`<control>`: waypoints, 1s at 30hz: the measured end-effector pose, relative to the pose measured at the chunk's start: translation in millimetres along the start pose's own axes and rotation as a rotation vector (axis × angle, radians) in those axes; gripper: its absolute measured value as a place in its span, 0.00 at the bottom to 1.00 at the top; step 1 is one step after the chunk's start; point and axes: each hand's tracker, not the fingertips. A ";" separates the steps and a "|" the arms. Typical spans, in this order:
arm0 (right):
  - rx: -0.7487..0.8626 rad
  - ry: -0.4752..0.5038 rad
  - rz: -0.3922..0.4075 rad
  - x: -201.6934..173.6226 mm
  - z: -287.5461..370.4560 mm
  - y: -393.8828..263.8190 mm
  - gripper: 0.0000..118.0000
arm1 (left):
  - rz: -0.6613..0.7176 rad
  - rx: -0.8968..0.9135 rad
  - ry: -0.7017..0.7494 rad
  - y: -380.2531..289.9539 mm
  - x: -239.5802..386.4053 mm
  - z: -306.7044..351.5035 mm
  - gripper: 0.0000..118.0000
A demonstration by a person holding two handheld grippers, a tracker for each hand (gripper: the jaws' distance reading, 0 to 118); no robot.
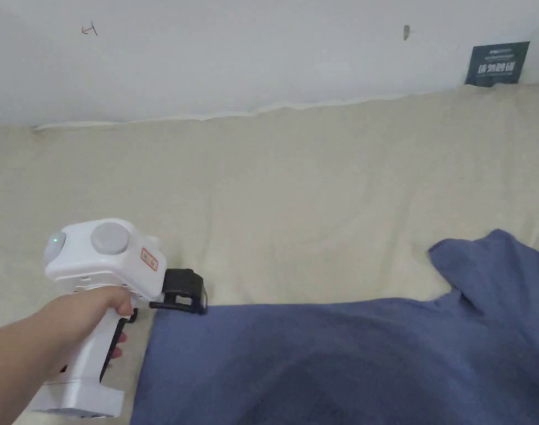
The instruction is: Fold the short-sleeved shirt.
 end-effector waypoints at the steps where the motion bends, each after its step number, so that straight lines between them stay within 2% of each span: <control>1: -0.009 0.004 0.015 -0.5 -2.7 -2.0 0.00 | -0.026 0.000 0.000 -0.7 3.0 1.5 0.86; 2: -0.017 0.006 0.024 -1.7 -5.4 -1.9 0.00 | -0.063 0.008 0.032 -3.9 9.8 6.5 0.73; 4: -0.027 0.017 0.029 -2.7 -10.2 -1.0 0.00 | -0.162 0.033 0.167 -12.3 24.4 11.0 0.26; 5: -0.028 0.023 0.027 -2.6 -11.5 -3.1 0.00 | -0.224 0.038 0.191 -16.3 32.1 13.2 0.13; 6: -0.028 0.031 0.023 -2.3 -13.0 -3.4 0.00 | -0.263 0.030 0.148 -16.5 38.7 15.2 0.05; 11: 0.059 0.014 -0.001 6.1 -10.8 6.7 0.00 | -0.299 0.080 0.167 -9.6 45.7 14.1 0.04; 14: 0.069 -0.028 -0.033 37.0 -20.2 55.8 0.00 | -0.294 0.096 0.145 -10.7 44.3 22.6 0.04; 16: 0.006 -0.093 -0.062 71.5 -43.5 100.8 0.00 | -0.296 0.108 0.127 -11.1 42.8 29.1 0.04; 18: -0.118 -0.176 -0.114 112.1 -76.3 140.2 0.00 | -0.284 0.117 0.108 -13.1 40.6 35.9 0.04; 19: -0.218 -0.198 -0.103 127.5 -94.0 155.3 0.00 | -0.270 0.120 0.095 -14.2 38.7 38.4 0.04; 20: -0.279 -0.217 -0.080 139.7 -110.0 165.2 0.05 | -0.257 0.118 0.076 -15.2 36.6 40.2 0.04; 21: -0.313 -0.266 -0.050 149.2 -124.9 171.2 0.37 | -0.249 0.122 0.067 -16.8 34.8 42.0 0.04; 22: -0.357 -0.314 -0.035 156.2 -138.8 174.3 0.75 | -0.239 0.125 0.058 -18.8 33.6 42.9 0.04; 23: -0.418 -0.355 -0.042 163.2 -154.0 173.5 1.00 | -0.229 0.122 0.043 -20.6 31.5 43.3 0.04; 25: -0.379 -0.375 -0.055 171.4 -166.8 161.2 0.85 | -0.219 0.116 0.036 -23.3 27.0 42.5 0.04; 26: -0.400 -0.401 -0.076 177.3 -174.4 154.3 0.83 | -0.212 0.109 0.032 -25.2 24.5 41.3 0.04; 30: -0.437 -0.426 -0.156 196.0 -196.8 148.0 0.84 | -0.172 0.069 0.017 -29.7 15.9 34.6 0.04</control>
